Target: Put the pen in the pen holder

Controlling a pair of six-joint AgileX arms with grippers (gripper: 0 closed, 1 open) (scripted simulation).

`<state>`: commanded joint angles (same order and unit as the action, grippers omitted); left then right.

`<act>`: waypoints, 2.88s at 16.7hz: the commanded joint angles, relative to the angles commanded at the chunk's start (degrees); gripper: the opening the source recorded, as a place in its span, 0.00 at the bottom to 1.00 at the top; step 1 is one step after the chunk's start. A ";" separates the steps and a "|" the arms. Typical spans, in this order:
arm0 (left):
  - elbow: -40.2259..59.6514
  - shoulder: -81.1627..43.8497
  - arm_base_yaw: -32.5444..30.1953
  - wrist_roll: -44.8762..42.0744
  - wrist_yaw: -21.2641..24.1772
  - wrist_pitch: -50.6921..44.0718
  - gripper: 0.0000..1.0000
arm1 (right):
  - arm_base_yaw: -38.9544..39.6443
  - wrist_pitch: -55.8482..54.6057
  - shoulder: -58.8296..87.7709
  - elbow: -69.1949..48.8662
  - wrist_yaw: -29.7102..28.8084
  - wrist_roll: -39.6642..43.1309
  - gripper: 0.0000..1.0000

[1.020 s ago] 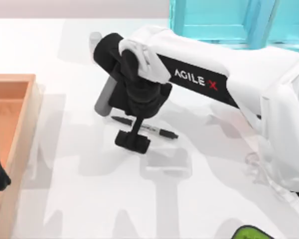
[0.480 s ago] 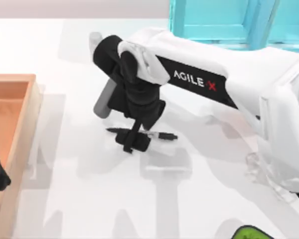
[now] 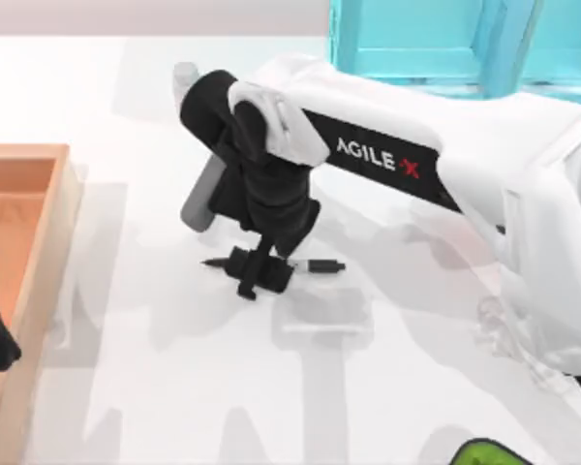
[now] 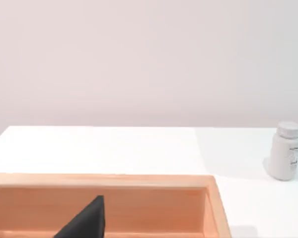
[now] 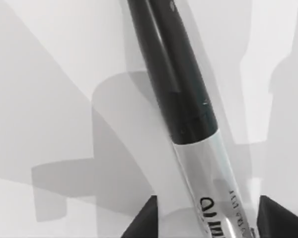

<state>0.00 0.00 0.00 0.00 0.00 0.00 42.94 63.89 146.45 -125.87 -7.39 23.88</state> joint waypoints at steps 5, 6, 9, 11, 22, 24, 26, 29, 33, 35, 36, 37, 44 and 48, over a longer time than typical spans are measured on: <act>0.00 0.00 0.00 0.00 0.00 0.00 1.00 | 2.83 2.74 -4.43 1.89 -0.23 -1.99 0.00; 0.00 0.00 0.00 0.00 0.00 0.00 1.00 | 3.81 3.94 -6.25 2.74 -0.28 -3.03 0.00; 0.00 0.00 0.00 0.00 0.00 0.00 1.00 | 7.16 8.24 -12.75 5.87 -0.39 -6.88 0.00; 0.00 0.00 0.00 0.00 0.00 0.00 1.00 | 9.59 11.28 -17.33 8.12 -0.49 -9.52 0.00; 0.00 0.00 0.00 0.00 0.00 0.00 1.00 | 14.51 16.76 -26.99 12.03 -0.75 -14.60 0.00; 0.00 0.00 0.00 0.00 0.00 0.00 1.00 | 13.66 15.43 -27.11 12.68 0.58 -13.67 0.00; 0.00 0.00 0.00 0.00 0.00 0.00 1.00 | 11.30 12.37 -27.35 14.14 3.81 -11.89 0.00; 0.00 0.00 0.00 0.00 0.00 0.00 1.00 | 4.67 5.07 -27.94 17.57 11.87 -8.60 0.00; 0.00 0.00 0.00 0.00 0.00 0.00 1.00 | -9.17 -8.57 -29.29 23.97 27.39 -4.09 0.00; 0.00 0.00 0.00 0.00 0.00 0.00 1.00 | -17.53 -16.47 -30.19 27.72 36.44 -1.95 0.00; 0.00 0.00 0.00 0.00 0.00 0.00 1.00 | -21.92 -20.56 -30.69 29.69 41.15 -0.91 0.00; 0.00 0.00 0.00 0.00 0.00 0.00 1.00 | -26.42 -24.71 -31.20 31.73 45.92 0.11 0.00; 0.00 0.00 0.00 0.00 0.00 0.00 1.00 | -57.40 -52.26 -34.25 47.02 78.36 6.58 0.00; 0.00 0.00 0.00 0.00 0.00 0.00 1.00 | -71.32 -64.22 -35.55 54.86 93.13 9.52 0.00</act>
<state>0.00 0.00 0.00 0.00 0.00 0.00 -28.38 -0.33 110.89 -71.01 85.74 33.40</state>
